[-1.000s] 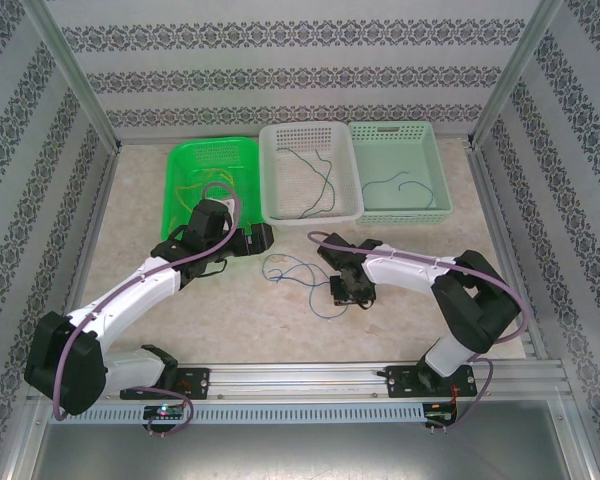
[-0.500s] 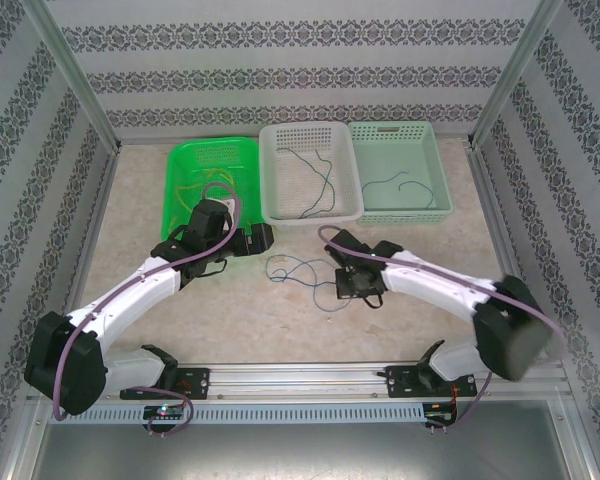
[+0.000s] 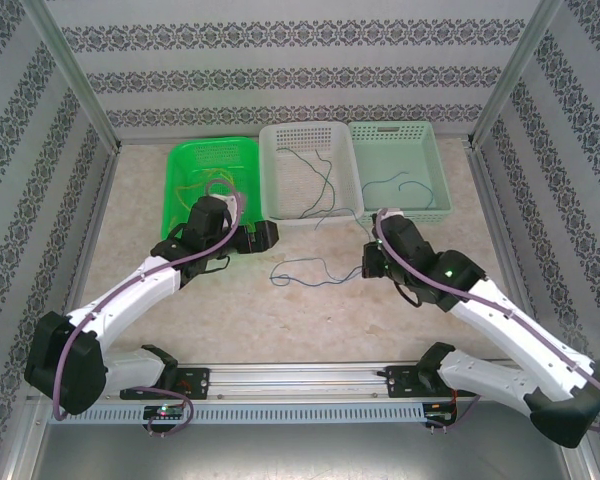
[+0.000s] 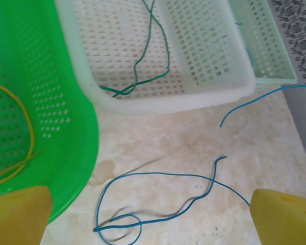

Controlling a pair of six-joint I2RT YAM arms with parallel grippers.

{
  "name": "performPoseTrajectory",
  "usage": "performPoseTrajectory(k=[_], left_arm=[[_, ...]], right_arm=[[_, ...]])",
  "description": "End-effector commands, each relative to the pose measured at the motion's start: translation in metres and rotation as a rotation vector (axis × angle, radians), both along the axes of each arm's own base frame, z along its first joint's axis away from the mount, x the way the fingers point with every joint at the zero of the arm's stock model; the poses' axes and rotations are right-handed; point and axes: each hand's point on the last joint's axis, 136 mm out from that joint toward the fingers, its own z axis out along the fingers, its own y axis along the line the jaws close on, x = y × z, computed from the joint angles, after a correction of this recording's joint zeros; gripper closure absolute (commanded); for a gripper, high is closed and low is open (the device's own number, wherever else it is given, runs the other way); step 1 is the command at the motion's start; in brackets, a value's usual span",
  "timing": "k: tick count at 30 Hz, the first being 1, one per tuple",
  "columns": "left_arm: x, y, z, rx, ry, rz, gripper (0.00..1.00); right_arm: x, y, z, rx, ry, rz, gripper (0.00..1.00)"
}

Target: Untangle the cables

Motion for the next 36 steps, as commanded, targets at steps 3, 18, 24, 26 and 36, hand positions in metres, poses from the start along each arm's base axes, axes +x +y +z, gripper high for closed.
performPoseTrajectory(k=[3,18,24,26,36], left_arm=[[0.002,-0.038,0.029,-0.047,-0.097,-0.141,0.0],[-0.029,-0.125,0.063,-0.074,-0.254,-0.509,0.0],[-0.03,-0.129,0.071,-0.085,-0.285,-0.515,0.0],[-0.028,-0.13,0.073,-0.09,-0.295,-0.506,0.0],[-0.032,-0.147,0.114,-0.229,-0.433,-0.511,0.0]], right_arm=[[0.006,-0.009,0.041,0.031,-0.139,-0.013,1.0],[0.024,-0.022,0.184,0.231,-0.429,-0.081,1.0],[0.025,-0.006,0.238,0.306,-0.504,-0.006,1.0],[0.024,-0.005,0.248,0.321,-0.518,0.002,1.0],[0.027,0.003,0.279,0.377,-0.571,0.025,1.0]])
